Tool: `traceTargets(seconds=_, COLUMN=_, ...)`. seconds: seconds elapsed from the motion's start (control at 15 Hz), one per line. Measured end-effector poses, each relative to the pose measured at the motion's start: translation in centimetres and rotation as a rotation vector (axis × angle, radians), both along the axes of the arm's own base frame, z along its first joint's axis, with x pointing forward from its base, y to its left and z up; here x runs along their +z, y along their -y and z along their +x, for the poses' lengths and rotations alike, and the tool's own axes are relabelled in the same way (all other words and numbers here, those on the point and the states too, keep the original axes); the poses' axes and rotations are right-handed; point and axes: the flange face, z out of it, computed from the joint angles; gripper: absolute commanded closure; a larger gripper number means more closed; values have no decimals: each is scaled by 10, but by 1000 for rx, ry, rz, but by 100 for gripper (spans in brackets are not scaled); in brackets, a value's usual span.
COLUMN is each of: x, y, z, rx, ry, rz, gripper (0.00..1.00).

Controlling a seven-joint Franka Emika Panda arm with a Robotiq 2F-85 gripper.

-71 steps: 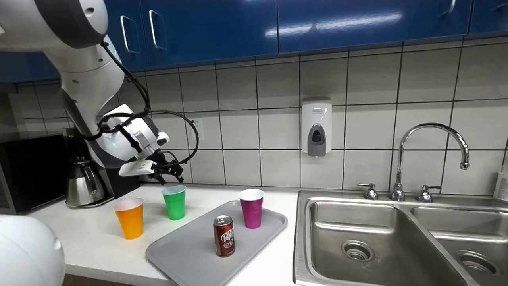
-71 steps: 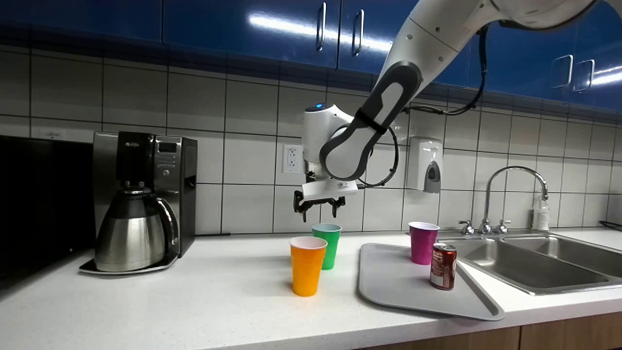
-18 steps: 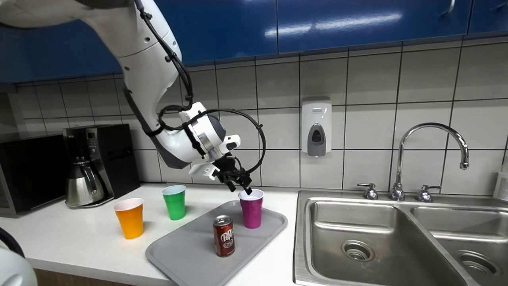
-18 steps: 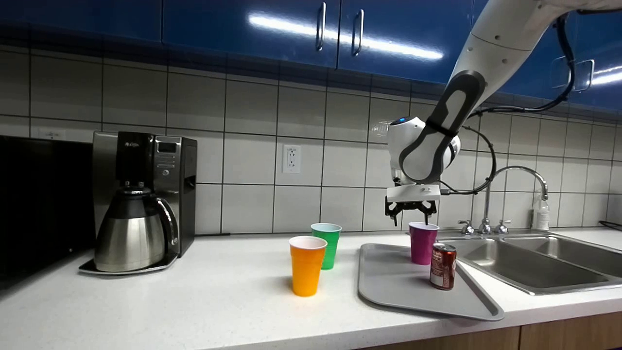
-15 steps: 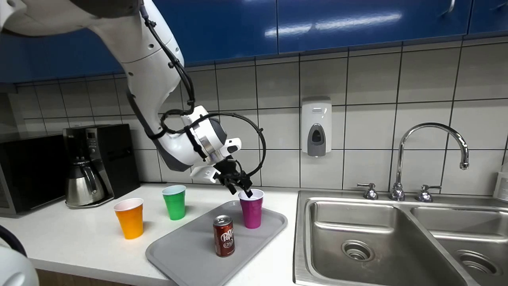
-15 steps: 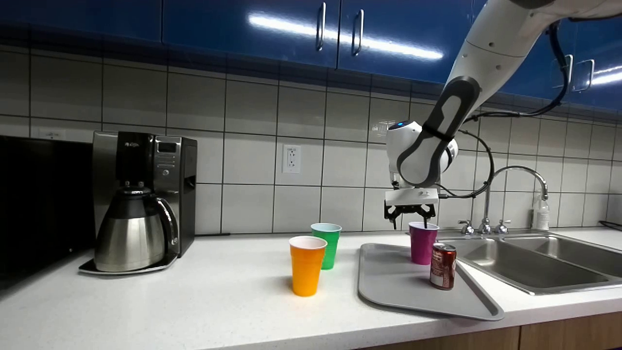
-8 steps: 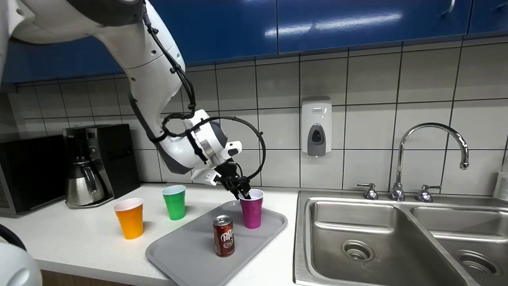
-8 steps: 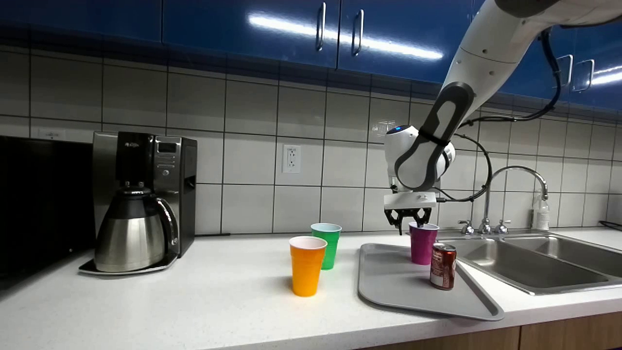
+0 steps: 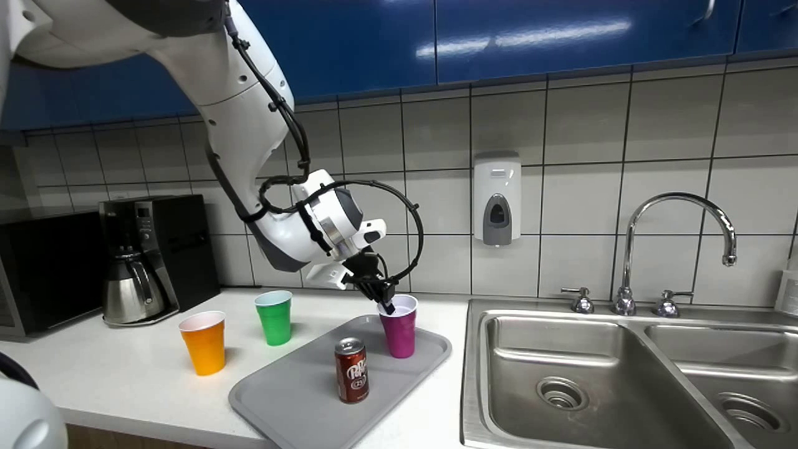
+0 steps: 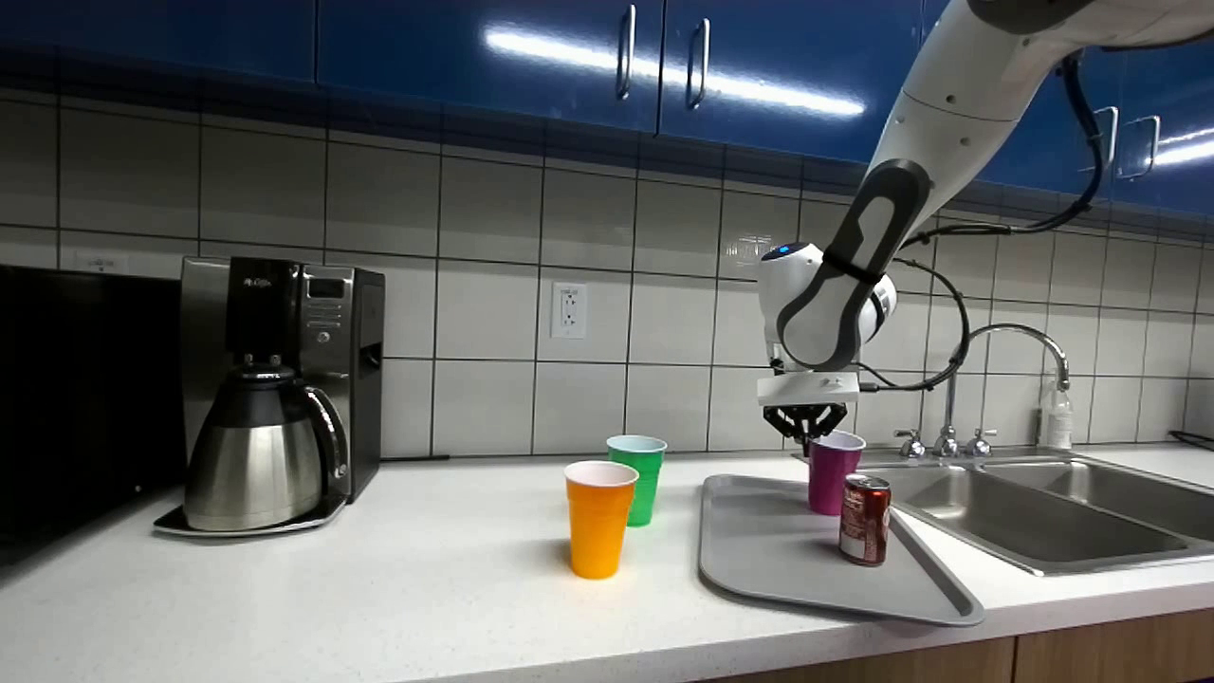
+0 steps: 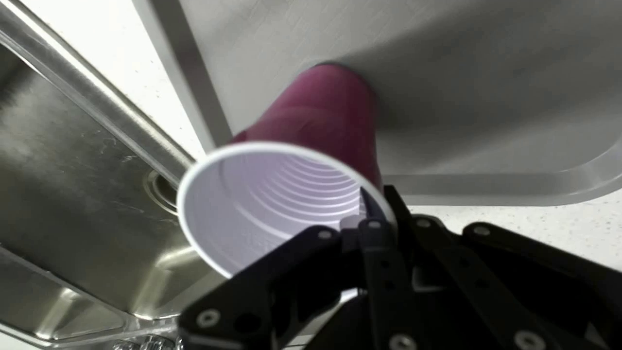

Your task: Remove the cups from the grey tray.

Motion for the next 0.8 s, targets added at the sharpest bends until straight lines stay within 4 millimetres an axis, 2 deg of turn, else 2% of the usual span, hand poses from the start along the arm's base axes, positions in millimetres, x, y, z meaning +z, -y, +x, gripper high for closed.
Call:
traceTargets(seconds=0.33, x=14, y=3, z=1, rx=-4, ry=23, rz=-2, gripper=99)
traceTargets(seconds=0.8, x=36, y=-8, z=5, rx=13, ry=60, rz=-1, gripper=99)
